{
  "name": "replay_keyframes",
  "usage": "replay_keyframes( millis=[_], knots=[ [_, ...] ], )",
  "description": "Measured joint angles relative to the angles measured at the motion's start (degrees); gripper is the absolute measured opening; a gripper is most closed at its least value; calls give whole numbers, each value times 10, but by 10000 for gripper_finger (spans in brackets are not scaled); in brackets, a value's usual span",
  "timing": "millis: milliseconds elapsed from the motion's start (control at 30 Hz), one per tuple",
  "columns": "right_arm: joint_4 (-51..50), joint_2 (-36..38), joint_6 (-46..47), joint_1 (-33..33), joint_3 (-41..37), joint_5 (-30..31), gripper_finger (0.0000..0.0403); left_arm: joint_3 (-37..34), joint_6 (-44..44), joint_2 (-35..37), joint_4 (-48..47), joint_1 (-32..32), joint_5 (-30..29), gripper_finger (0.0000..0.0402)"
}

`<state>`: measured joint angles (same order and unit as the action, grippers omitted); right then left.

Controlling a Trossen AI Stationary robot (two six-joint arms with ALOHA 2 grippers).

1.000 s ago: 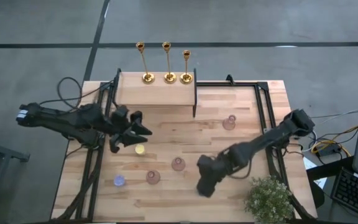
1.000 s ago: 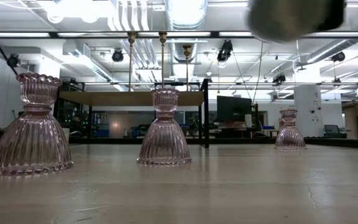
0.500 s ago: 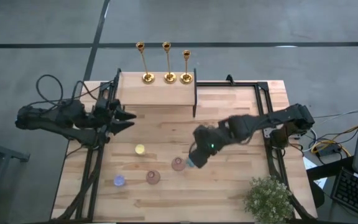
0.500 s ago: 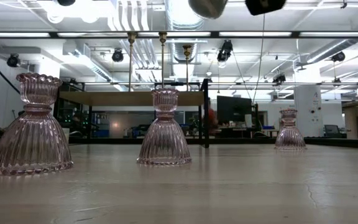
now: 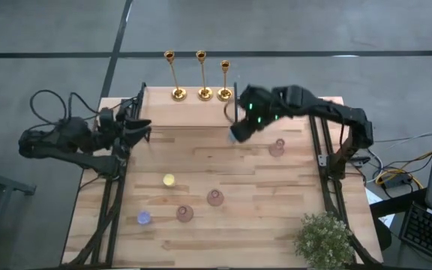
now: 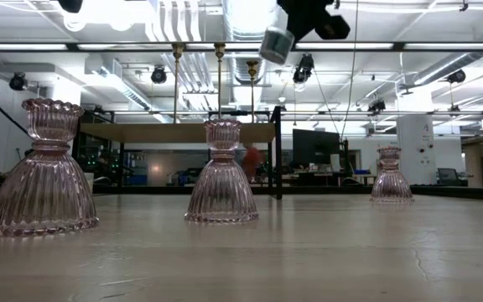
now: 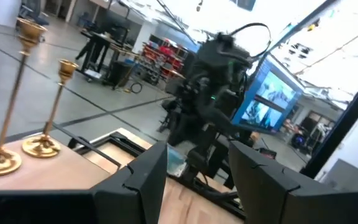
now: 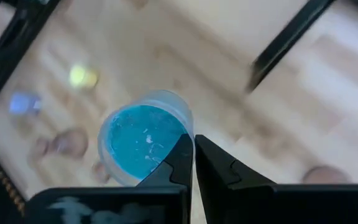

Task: Pick & Place candle stick holders
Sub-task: Put the blue scented candle on the shelf

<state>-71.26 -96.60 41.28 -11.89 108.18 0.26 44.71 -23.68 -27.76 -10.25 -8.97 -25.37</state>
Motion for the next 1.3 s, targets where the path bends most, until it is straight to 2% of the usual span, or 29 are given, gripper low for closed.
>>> replay_keyframes(
  millis=[200,500,700,900,1300],
  knots=[
    [-5,-34,-14,-70,44,1,8,1,34,9,-26,0,-6,177],
    [-12,-160,-22,-103,168,2,8,0,86,22,-48,0,-17,177],
    [-93,-246,-27,-119,264,24,8,0,87,32,-55,0,-18,177],
    [-94,-273,-27,-124,263,30,8,0,86,41,-64,0,-17,177],
    [-92,-276,-15,-128,263,75,8,0,86,45,-66,0,-17,177]
  ],
)
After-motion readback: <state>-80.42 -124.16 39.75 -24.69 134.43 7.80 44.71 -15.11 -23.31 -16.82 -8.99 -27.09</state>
